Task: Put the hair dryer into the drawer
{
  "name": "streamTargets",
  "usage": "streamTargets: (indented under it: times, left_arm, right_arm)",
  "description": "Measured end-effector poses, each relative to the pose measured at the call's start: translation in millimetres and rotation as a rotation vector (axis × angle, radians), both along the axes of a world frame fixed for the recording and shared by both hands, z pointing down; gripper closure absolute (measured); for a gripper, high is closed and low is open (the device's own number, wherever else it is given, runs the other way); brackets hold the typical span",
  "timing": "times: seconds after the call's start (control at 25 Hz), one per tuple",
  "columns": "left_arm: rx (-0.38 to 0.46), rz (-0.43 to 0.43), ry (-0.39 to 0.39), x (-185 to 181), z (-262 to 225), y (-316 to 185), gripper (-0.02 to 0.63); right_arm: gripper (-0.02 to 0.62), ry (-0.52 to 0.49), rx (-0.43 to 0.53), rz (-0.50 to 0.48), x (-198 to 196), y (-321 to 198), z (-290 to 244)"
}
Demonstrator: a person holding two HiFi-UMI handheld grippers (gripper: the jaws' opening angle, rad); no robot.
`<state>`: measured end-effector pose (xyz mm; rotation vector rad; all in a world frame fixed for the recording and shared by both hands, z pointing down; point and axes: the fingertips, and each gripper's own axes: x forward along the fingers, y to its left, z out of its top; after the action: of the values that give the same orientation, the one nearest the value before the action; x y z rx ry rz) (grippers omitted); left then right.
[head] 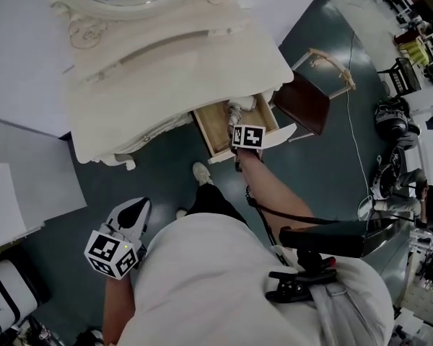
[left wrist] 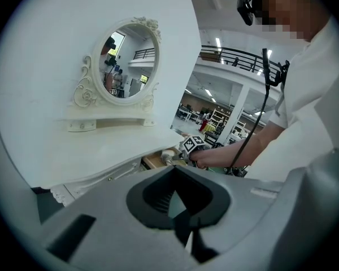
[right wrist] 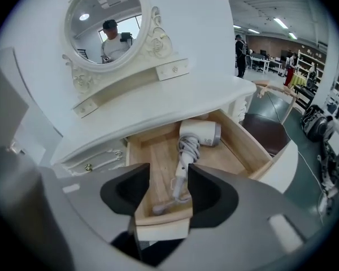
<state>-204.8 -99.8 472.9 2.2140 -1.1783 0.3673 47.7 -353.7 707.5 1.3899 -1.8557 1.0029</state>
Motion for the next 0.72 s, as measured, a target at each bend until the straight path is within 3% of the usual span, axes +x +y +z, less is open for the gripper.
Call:
streamTargets:
  times: [0.2,0.36,0.72]
  left_arm:
    - [0.013,0.015,0.018,-3,1,35,0.606]
    - [0.026,0.03,0.033,-4,5,59,0.606]
    - [0.047,0.05,0.053,-4,8,98,0.606]
  right_arm:
    - [0.467,-0.021,0.035,-0.031,-5,45,-26]
    - [0.592,-0.032,0.053,-0.059,-10,87,-40]
    - [0.594,-0.102,0.039,-0.199,-34,175,-68]
